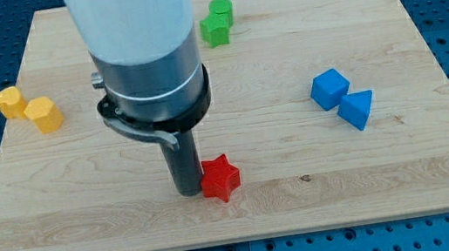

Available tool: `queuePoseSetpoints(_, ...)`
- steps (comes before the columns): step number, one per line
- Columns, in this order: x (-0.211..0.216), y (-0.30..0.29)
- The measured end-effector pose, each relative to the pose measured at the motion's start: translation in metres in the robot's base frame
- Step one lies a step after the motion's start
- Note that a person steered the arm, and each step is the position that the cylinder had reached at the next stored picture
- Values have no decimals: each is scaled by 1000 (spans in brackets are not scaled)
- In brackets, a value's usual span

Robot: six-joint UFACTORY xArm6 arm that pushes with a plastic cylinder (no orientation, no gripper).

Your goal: Move red star at bottom right corner of the board

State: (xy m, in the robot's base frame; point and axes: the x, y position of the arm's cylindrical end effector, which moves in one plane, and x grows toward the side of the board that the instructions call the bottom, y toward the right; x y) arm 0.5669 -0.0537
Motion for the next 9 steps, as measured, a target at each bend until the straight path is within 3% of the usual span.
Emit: queuePoseSetpoints(9, -16, 209)
